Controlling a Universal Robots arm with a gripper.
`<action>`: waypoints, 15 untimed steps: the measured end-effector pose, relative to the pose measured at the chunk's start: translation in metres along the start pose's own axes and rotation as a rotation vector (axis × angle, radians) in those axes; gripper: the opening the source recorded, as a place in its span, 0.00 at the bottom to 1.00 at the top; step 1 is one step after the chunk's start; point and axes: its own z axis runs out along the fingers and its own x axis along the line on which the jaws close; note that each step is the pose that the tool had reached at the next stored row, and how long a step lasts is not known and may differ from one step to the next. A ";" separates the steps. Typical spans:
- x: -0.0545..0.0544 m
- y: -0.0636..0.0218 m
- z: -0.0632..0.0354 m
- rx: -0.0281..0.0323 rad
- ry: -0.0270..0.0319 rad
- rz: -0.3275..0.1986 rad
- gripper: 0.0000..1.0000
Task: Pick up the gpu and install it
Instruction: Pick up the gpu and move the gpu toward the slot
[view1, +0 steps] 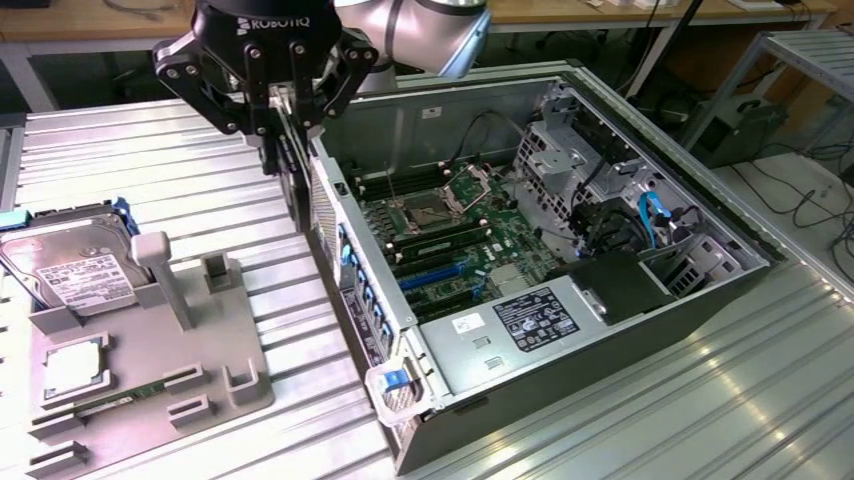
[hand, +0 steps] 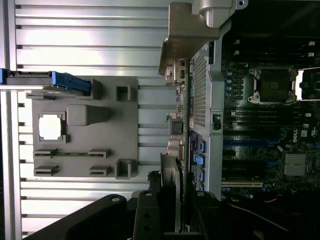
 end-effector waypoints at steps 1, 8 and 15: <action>-0.001 0.0000 0.0000 0.0000 0.0000 0.000 0.28; -0.009 -0.0001 0.0001 0.0000 0.0000 0.000 0.28; -0.017 -0.0002 0.0001 0.0000 0.0000 0.000 0.28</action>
